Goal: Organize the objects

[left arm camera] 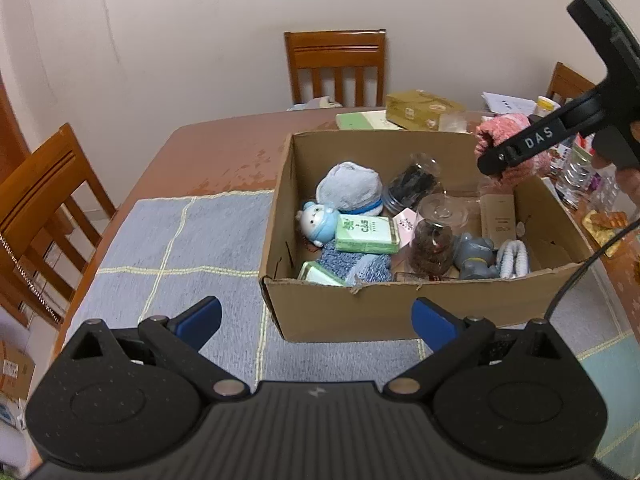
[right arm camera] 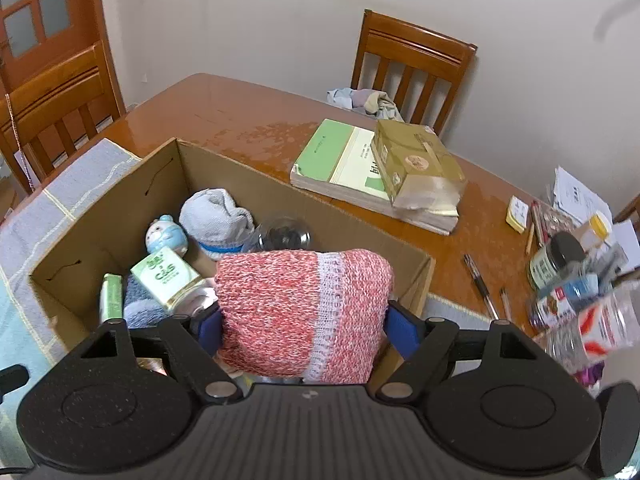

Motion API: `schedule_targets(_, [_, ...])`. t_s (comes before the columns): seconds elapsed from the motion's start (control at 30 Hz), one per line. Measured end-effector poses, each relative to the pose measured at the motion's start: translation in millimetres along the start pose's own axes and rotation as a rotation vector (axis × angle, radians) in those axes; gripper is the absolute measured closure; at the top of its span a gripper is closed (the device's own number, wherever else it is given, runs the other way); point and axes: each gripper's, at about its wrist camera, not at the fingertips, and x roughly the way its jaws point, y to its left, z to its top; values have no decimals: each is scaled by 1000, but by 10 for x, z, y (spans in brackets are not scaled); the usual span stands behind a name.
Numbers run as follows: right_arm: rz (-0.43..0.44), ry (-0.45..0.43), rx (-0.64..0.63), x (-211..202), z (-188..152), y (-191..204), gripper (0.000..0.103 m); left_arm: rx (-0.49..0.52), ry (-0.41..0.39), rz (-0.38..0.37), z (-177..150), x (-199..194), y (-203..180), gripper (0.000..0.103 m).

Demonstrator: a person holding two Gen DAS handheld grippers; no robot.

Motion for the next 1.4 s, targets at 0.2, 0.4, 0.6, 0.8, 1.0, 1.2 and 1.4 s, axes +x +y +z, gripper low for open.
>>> schedule_targets(0.2, [39,-25,29,2,29,-58,0,-11,-7,32,-16,-23,-23,2])
schedule_targets(0.4, [33,-19,79,-174,6,-107,0,-25,-26,20,30,-47,-19,2])
schedule_targets(0.6, [23,-29,163,-479,-110,-143,0,3,-65,3,171,-111,-22,2])
schedule_targets(0.8, [-56,-30,221,-674,-287,-49,0,20,-57,-3,285,-143,-60,2])
schedule_targets(1.0, [-44,6,299,-693,-634,206,0,14,16,-15,234,-89,-82,2])
schedule_targets(1.2, [-116,43,366,-585,-1005,468,0,-23,56,-51,152,-115,-66,2])
schedule_targets(1.4, [-143,68,443,-735,-1163,628,0,-20,95,-37,132,-167,-82,2])
